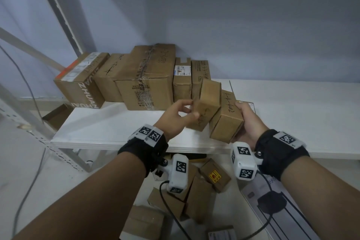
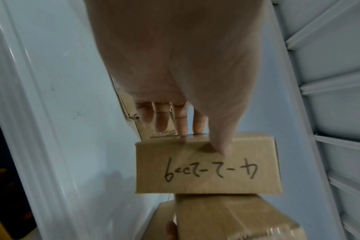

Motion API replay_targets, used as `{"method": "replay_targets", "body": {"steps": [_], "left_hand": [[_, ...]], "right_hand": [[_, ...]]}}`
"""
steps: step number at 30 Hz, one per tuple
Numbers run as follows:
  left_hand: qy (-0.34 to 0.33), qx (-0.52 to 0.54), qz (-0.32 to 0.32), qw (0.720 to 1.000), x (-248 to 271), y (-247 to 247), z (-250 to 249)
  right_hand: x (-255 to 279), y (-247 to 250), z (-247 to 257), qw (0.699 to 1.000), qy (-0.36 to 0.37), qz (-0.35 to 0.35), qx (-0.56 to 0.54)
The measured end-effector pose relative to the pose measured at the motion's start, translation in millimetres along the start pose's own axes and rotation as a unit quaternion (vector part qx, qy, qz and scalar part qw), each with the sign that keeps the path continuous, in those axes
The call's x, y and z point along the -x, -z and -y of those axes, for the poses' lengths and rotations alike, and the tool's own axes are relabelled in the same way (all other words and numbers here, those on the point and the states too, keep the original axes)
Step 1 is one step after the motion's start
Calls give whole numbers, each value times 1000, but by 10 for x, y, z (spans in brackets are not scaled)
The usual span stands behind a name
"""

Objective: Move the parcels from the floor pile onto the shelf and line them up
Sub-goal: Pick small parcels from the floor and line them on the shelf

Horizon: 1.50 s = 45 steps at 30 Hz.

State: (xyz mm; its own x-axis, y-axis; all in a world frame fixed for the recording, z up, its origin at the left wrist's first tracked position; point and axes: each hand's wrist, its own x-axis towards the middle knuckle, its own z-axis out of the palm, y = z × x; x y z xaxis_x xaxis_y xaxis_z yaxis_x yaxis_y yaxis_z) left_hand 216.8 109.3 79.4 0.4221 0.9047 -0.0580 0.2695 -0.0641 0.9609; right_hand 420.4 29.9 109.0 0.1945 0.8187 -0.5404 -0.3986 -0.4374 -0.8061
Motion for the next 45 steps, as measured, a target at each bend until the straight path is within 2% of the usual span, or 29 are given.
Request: {"method": "replay_targets", "body": {"steps": [5,9,16,18,22,24,26,30,34,41,45], "left_hand": [[9,85,-6,996,14,17,-34],[71,135,23,988,53,35,-48],[123,150,63,979,89,8,-76],[142,150,52,977,85,-45,-64],[165,163,21,973,73,-179,-44],[171,164,30,971,65,-217,-34],[162,144,65,974,66,-244,-21],[122,2,117,986,85,-293,25],[125,-58,101,985,87,-357,123],[148,-42,80,985,-22,-469,198],[144,-74,68,984,-108,-540,197]], "right_hand": [[47,-34,-16,1000,-8,11,21],[53,-68,-6,1000,-14,14,5],[3,-91,-22,1000,-2,-9,0],[-38,-98,-31,1000,-3,-15,7],[-115,-59,-63,994,-47,-39,91],[-105,-43,-67,986,-79,-40,139],[-94,-9,-77,978,-99,-48,176],[-285,196,-144,967,-96,-69,227],[-108,100,-111,981,-97,-67,154],[-292,175,-189,976,-37,-88,198],[-340,220,-233,975,-15,-102,199]]}}
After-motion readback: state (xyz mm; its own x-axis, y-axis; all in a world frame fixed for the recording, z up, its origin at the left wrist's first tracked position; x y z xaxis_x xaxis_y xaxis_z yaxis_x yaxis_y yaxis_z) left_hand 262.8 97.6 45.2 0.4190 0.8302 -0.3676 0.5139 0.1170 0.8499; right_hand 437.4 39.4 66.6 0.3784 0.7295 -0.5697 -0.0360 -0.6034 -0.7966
